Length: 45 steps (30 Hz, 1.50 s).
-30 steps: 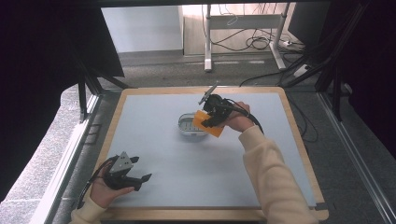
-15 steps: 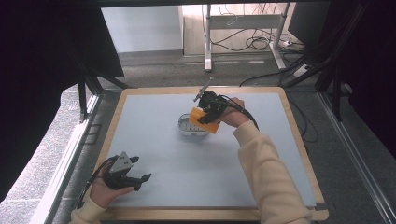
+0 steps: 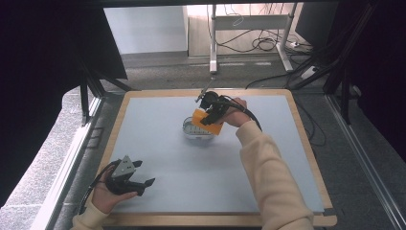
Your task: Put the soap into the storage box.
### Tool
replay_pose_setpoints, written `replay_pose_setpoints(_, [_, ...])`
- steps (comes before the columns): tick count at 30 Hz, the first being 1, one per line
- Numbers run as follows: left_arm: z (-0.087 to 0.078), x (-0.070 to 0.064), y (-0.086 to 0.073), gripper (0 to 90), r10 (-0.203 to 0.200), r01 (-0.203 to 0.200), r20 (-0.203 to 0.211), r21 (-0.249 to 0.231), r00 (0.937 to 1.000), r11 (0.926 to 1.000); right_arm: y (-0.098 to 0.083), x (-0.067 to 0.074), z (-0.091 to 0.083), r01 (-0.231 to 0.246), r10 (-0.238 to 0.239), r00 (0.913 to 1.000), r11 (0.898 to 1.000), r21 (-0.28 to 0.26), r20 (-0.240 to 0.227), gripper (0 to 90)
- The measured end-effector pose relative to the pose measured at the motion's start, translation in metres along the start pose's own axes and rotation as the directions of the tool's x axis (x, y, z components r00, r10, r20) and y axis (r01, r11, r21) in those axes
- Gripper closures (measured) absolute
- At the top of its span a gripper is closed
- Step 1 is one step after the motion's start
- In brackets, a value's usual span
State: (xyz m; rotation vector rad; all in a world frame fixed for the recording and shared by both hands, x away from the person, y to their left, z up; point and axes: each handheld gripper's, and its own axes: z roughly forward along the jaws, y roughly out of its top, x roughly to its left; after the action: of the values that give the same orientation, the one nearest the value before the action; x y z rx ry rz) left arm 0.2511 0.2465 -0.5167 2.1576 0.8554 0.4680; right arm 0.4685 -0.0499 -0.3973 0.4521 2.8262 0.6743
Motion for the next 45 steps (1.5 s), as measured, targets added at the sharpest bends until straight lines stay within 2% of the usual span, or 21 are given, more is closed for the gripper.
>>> replay_pose_setpoints(7, [0.0,0.0,0.0,19.3,0.002,-0.002,0.001,0.0,1.0,1.0,0.001,-0.005,0.007,-0.001,0.001,0.9999,1.0,-0.005,-0.011,61.9])
replay_pose_setpoints(21, [0.0,0.0,0.0,19.3,-0.001,0.001,0.006,-0.001,1.0,1.0,0.013,-0.013,0.016,0.037,-0.036,0.9991,0.999,0.024,-0.02,61.9])
replay_pose_setpoints(24, [0.0,0.001,0.0,19.3,-0.001,0.001,0.006,0.0,1.0,1.0,0.017,-0.015,0.017,0.064,-0.063,0.9977,0.998,0.023,-0.024,61.9])
replay_pose_setpoints(33, [0.0,0.0,0.0,19.3,-0.007,0.007,0.008,-0.008,0.9999,0.9999,0.029,-0.015,0.027,0.104,-0.102,0.9937,0.993,0.052,-0.048,62.0])
replay_pose_setpoints(37, [0.0,0.001,0.0,19.3,-0.006,0.006,0.008,-0.008,0.9999,1.0,0.031,-0.017,0.032,0.137,-0.133,0.9892,0.988,0.065,-0.061,61.9])
replay_pose_setpoints(42, [-0.001,0.001,0.0,19.3,-0.004,0.004,0.008,-0.006,1.0,1.0,0.031,-0.019,0.037,0.151,-0.146,0.9861,0.987,0.062,-0.078,61.9])
replay_pose_setpoints(45, [0.0,0.001,0.0,19.3,-0.002,0.002,0.008,-0.005,1.0,1.0,0.032,-0.018,0.04,0.17,-0.163,0.9831,0.982,0.081,-0.082,62.0])
